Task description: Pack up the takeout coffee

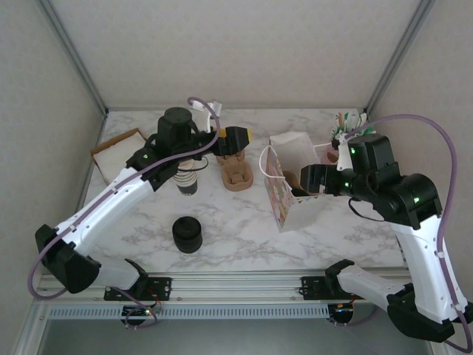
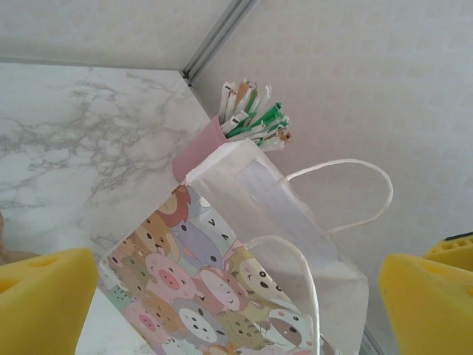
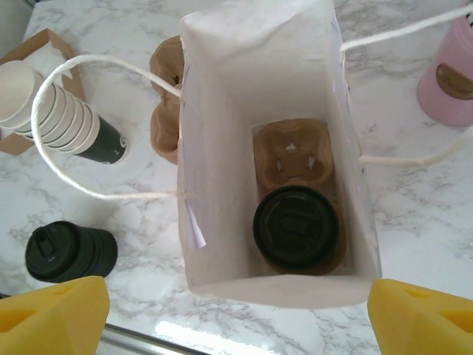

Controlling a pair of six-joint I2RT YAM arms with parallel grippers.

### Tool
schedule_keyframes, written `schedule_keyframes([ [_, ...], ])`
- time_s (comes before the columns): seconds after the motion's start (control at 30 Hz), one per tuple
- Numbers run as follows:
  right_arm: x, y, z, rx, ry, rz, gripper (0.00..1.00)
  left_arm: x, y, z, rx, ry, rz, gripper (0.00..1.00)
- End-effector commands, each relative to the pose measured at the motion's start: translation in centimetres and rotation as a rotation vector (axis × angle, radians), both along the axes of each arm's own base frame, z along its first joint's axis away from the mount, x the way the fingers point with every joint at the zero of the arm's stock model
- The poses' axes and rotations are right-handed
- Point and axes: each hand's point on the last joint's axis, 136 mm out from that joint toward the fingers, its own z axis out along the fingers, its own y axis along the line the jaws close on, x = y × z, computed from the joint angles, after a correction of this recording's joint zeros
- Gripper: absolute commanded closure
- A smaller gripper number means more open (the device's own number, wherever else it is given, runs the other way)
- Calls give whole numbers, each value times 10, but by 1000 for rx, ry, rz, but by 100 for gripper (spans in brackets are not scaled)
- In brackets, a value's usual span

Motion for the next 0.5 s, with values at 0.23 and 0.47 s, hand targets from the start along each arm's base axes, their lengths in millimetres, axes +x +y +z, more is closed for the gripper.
schedule_keyframes([
  [0.23,-38,2,-19,113,79,18,8,-36,40,5,-31,-23,94,0],
  [0.47,-59,-5,-37,143,122,6,9,-54,61,-9,-29,-1,140,0],
])
